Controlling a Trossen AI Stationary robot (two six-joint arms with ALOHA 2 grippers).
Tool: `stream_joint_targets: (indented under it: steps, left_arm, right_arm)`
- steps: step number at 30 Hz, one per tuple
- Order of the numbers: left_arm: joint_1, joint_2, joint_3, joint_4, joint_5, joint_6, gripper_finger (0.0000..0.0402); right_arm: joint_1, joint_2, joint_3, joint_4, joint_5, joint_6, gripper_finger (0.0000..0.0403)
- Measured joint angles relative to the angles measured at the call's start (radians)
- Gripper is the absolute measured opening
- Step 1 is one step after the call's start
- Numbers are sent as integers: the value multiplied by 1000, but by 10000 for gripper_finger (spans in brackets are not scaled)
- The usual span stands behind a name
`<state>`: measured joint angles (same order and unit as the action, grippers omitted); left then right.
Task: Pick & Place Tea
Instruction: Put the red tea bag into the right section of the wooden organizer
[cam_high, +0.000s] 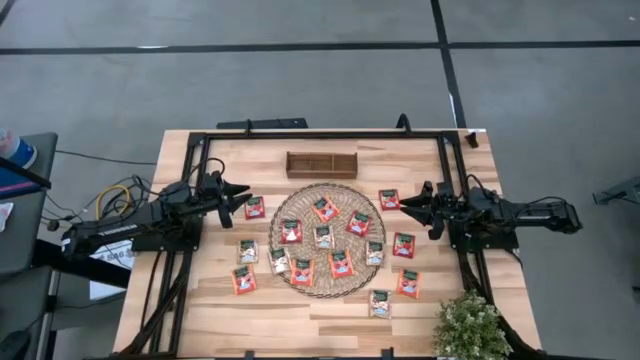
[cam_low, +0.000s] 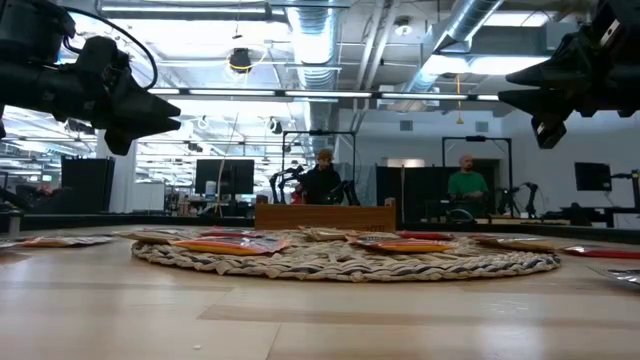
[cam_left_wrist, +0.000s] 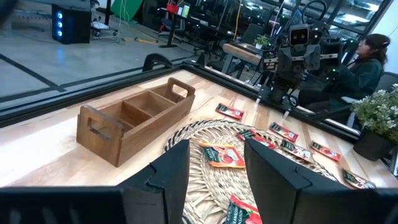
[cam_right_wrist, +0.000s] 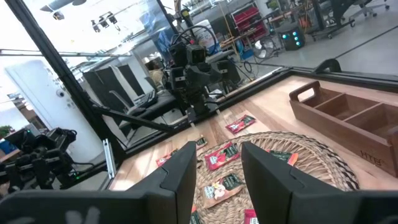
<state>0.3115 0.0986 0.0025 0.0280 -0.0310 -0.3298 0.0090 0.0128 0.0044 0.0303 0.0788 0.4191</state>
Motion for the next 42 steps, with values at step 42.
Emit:
stream_joint_targets:
  steps: [42]
  left_arm:
    - [0,0,0,2,0,-116,146]
  right_arm:
    - [-11,38,254,45,10,-101,121]
